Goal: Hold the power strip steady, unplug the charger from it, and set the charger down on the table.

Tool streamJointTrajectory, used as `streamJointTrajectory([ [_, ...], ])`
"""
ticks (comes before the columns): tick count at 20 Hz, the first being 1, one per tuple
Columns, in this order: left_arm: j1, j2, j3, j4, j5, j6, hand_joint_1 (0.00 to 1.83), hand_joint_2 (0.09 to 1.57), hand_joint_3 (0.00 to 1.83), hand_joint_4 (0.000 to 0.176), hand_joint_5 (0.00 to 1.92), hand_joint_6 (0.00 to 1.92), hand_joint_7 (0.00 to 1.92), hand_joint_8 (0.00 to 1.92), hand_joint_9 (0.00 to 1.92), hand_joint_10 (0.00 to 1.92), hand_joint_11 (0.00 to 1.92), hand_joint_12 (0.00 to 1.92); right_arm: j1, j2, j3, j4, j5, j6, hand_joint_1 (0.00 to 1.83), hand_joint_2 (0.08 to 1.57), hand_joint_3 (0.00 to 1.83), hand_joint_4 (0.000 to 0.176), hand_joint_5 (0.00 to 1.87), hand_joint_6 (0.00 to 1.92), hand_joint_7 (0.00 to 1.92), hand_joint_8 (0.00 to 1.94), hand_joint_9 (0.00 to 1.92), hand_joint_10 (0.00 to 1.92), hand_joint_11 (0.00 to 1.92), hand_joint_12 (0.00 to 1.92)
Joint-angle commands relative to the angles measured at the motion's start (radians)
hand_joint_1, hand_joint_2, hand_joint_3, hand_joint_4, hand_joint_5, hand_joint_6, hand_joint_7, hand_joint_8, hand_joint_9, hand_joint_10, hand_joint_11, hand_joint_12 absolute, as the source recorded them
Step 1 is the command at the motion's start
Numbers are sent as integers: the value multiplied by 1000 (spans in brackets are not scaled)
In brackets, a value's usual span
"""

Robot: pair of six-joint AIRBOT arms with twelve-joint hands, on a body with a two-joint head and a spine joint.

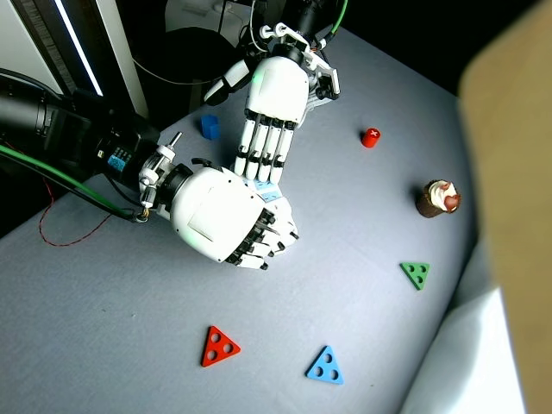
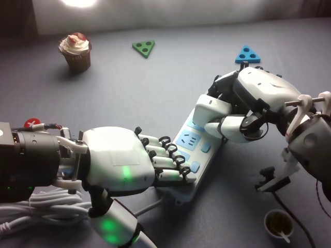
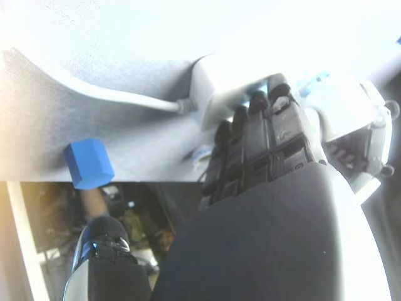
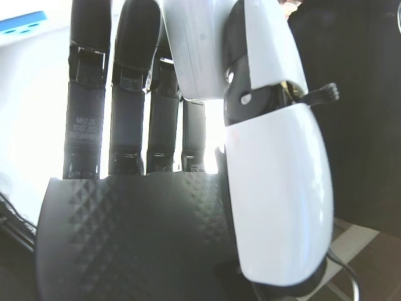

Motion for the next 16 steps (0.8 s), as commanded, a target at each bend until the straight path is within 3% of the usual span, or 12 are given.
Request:
streamJointTrajectory([
  [1,3,-8,3,8,-16,-8,0,918,0,0,114,1,143,1,145,1,144,40,11,11,0,-75,90,10,1385,1087,0,0,914,979,1121,681,982,1136,878,849],
  [16,-4,-9,7,11,-17,-10,0,916,0,0,136,4,162,3,163,4,163,43,62,56,26,-158,151,41,1389,1070,0,0,957,925,1172,590,1004,1087,898,813],
])
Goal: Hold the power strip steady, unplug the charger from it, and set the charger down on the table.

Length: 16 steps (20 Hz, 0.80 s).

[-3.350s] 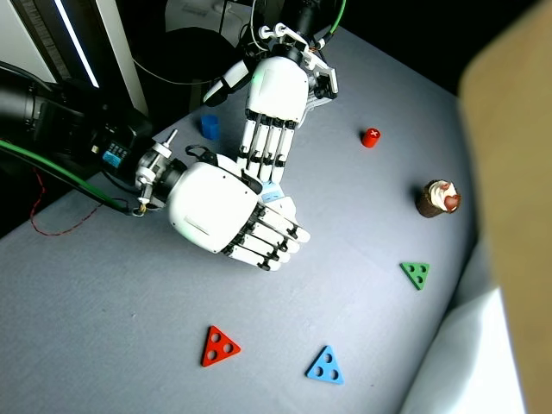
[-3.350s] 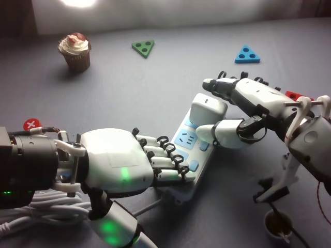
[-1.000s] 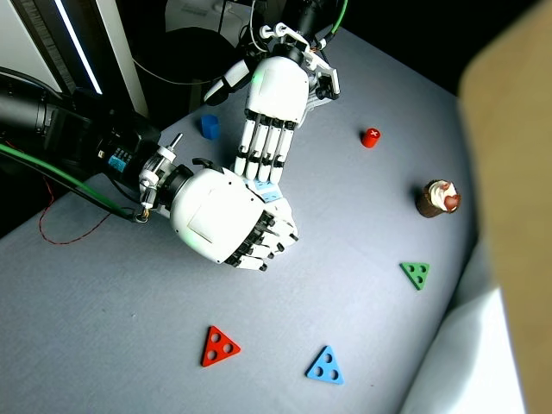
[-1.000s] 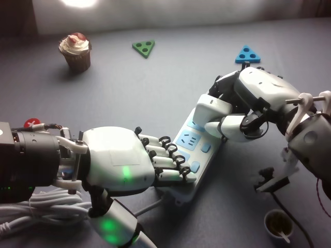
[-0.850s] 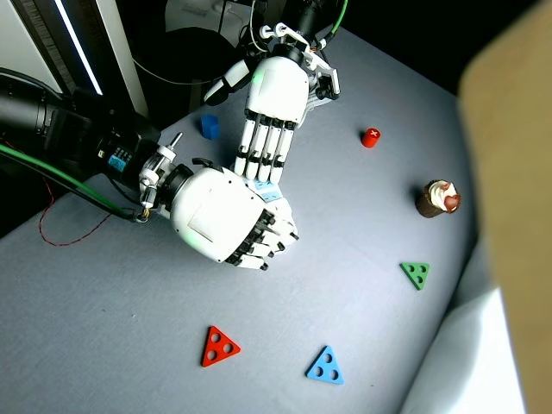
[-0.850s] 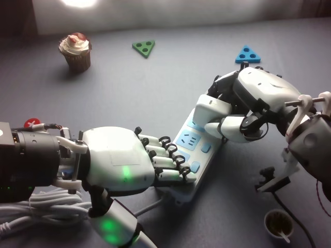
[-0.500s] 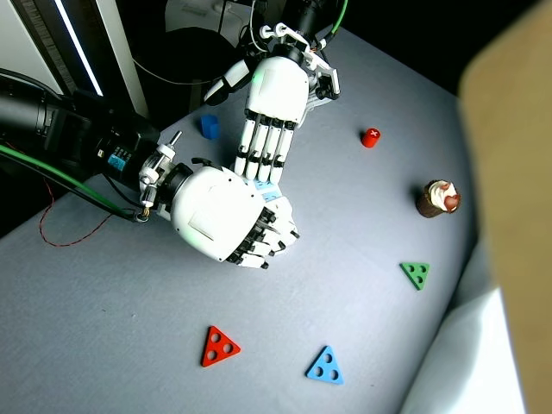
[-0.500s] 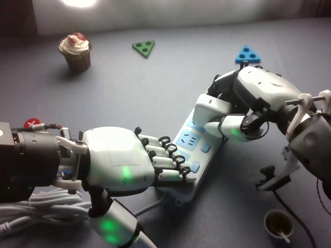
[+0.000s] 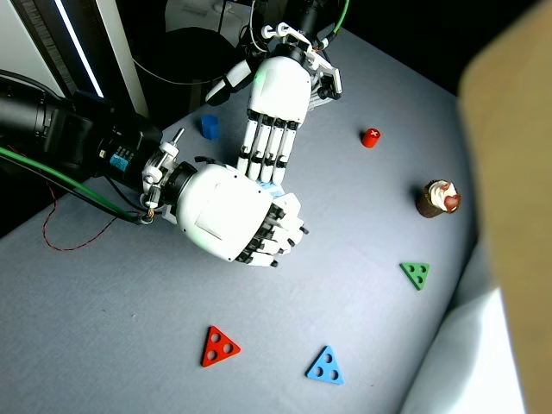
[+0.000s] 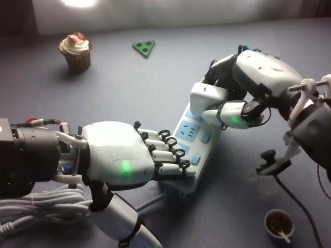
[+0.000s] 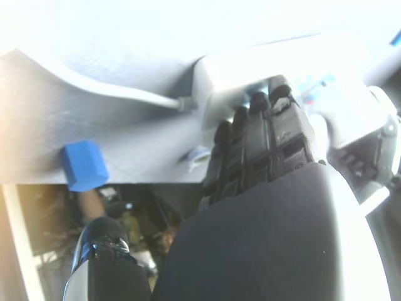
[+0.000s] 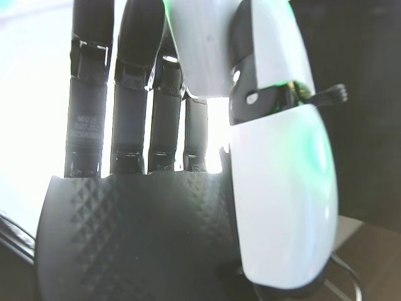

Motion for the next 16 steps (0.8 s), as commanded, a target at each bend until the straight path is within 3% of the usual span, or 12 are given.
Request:
streamJointTrajectory([
  [1,5,-10,0,9,-24,-7,0,912,0,0,129,1,153,0,150,0,149,36,23,33,2,-65,168,17,1389,1069,0,0,960,916,1175,593,1009,1074,902,813],
  [5,6,-11,0,29,-32,-19,0,912,0,0,134,5,153,3,149,3,160,40,23,40,-10,-72,167,17,1389,1070,0,0,960,923,1170,594,1007,1079,898,806],
  [16,6,-41,16,266,-118,-209,0,906,0,0,133,3,153,2,152,2,150,32,11,40,-26,-106,167,17,1388,1071,1,0,961,923,1159,607,1005,1088,913,801],
])
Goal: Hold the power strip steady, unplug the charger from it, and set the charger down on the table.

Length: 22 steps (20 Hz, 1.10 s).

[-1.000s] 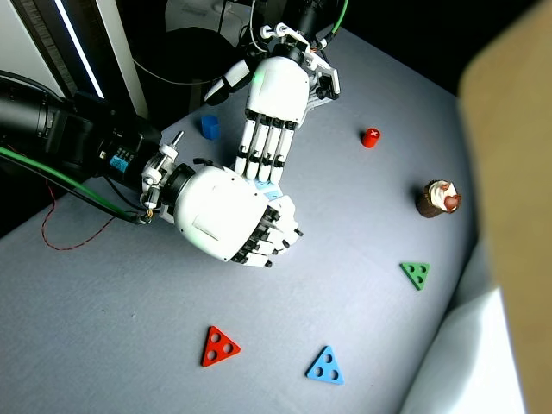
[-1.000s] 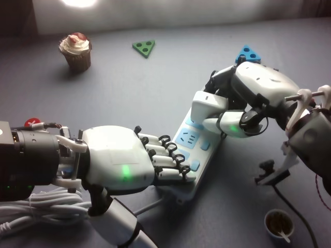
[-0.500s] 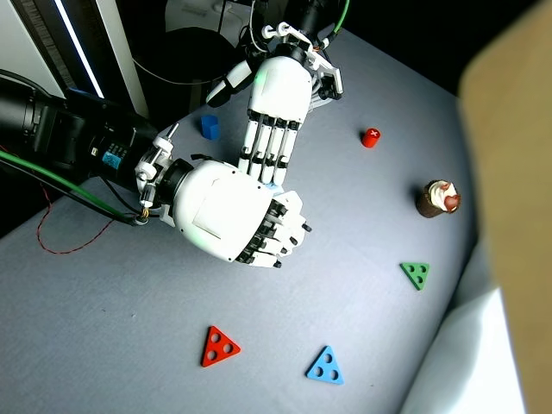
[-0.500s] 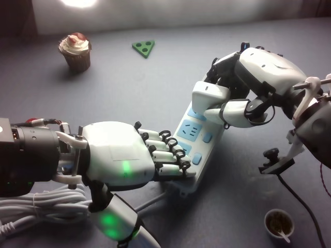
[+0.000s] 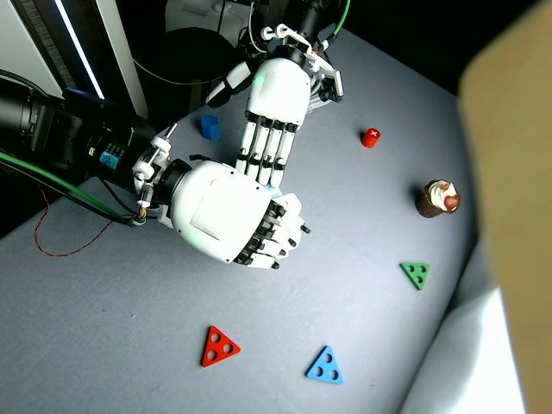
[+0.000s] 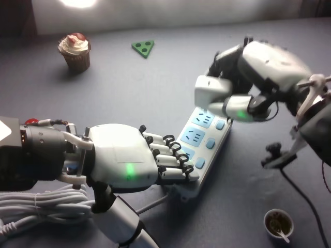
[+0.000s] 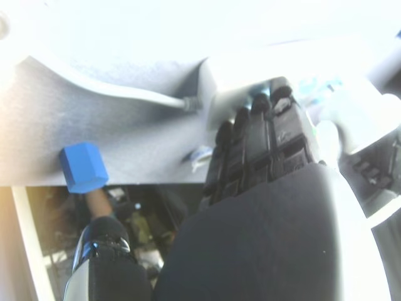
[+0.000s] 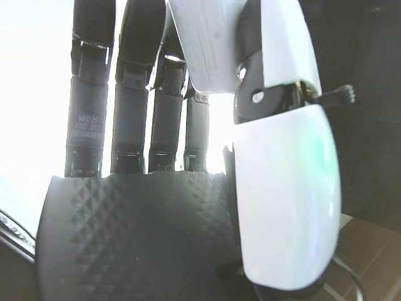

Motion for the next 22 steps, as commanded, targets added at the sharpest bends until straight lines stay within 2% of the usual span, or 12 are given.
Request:
streamJointTrajectory([
  [1,14,-15,-3,35,-79,-11,0,906,0,0,131,2,152,2,151,2,149,31,11,14,-3,-59,120,14,1388,1071,0,0,961,927,1155,610,1006,1086,911,800],
  [9,9,-16,1,32,-77,-17,0,905,0,0,124,2,145,3,141,2,149,29,-2,20,-9,-63,121,14,1390,1066,0,0,975,917,1185,555,1010,1072,928,774],
  [11,7,-16,1,34,-79,-17,0,904,0,0,128,3,149,4,148,4,156,31,-16,31,-12,-85,121,12,1390,1065,0,0,975,906,1184,561,1013,1070,924,772],
  [16,7,-16,2,31,-79,-17,0,912,2,0,131,2,148,1,142,0,144,24,-57,100,-36,-120,130,-60,1390,1065,0,0,973,914,1184,561,1013,1066,930,768],
  [18,7,-15,2,31,-80,-17,0,908,0,0,136,4,156,5,153,5,157,30,-77,125,-46,-120,147,-136,1387,1075,1,0,954,940,1148,633,989,1101,902,781],
  [20,7,-14,2,32,-83,-17,0,913,2,0,148,8,165,7,160,7,161,31,-88,141,-52,-121,147,-296,1387,1077,0,0,949,946,1133,663,996,1094,909,790],
  [22,5,-12,2,31,-83,-17,0,909,0,0,135,1,155,2,146,0,142,22,-102,154,-51,-134,113,-400,1387,1078,0,0,944,953,1135,658,995,1096,905,789],
])
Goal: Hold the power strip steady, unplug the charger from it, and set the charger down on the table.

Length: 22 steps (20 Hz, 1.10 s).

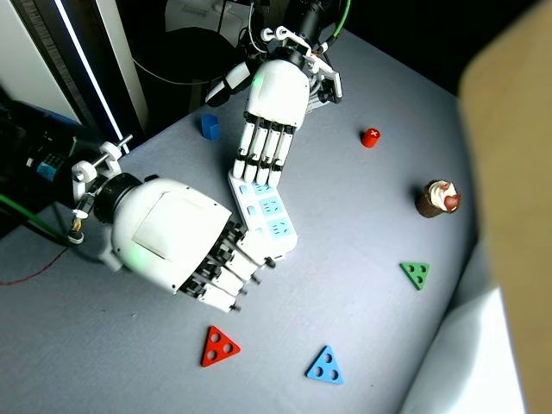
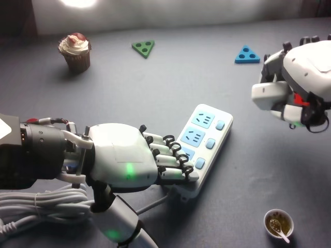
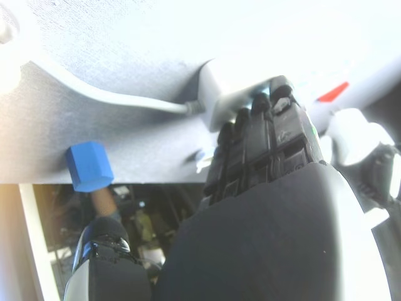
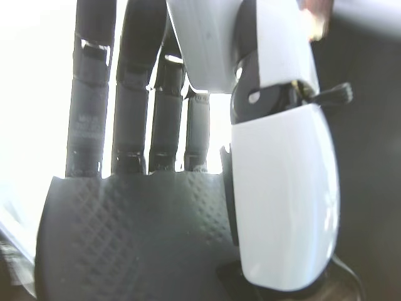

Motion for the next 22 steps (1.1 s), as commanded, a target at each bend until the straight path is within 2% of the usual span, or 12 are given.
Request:
streamJointTrajectory([
  [1,12,-11,-3,21,-71,-7,0,908,0,0,138,2,155,1,147,1,144,23,-4,17,-1,-75,82,-19,1385,1081,0,0,938,963,1129,667,984,1114,890,795],
  [5,4,-8,-3,19,-71,-7,0,907,0,0,146,4,160,2,151,2,144,22,-39,27,14,-225,48,-98,1386,1079,0,0,945,962,1136,643,992,1105,896,797],
  [11,-4,-4,-3,15,-73,-7,0,910,0,0,109,0,119,0,114,0,110,6,-102,22,24,-463,45,-119,1387,1071,0,0,988,926,1139,619,998,1082,882,823],
  [13,-5,-3,-3,15,-74,-7,0,910,0,0,114,2,123,2,119,3,122,11,-119,26,21,-495,29,-124,1387,1070,0,0,996,919,1137,617,1000,1080,877,826],
  [15,-5,-3,-3,15,-74,-7,0,913,1,0,116,3,126,3,121,3,121,11,-133,32,19,-509,2,-124,1384,1082,0,0,967,954,1077,719,994,1103,825,902],
  [17,-6,-2,-3,15,-73,-7,0,910,0,0,119,3,130,4,123,3,118,9,-154,32,23,-526,-8,-124,1384,1080,1,0,977,952,1069,705,1007,1091,835,915],
  [18,-7,-2,-3,17,-73,-7,0,910,0,0,119,3,130,3,124,3,126,13,-167,29,23,-529,-8,-124,1384,1082,1,0,959,980,1079,666,1007,1110,836,915],
  [19,-8,-2,-3,18,-72,-7,0,916,2,0,111,1,126,1,121,2,126,13,-174,28,23,-532,-8,-124,1390,1062,1,0,1009,883,1133,549,1054,1066,902,880],
  [22,-9,-2,-3,17,-70,-7,0,916,2,0,125,6,135,5,129,5,131,15,-182,27,23,-538,-8,-124,1392,1059,0,0,1000,866,1173,487,1064,1066,913,886],
])
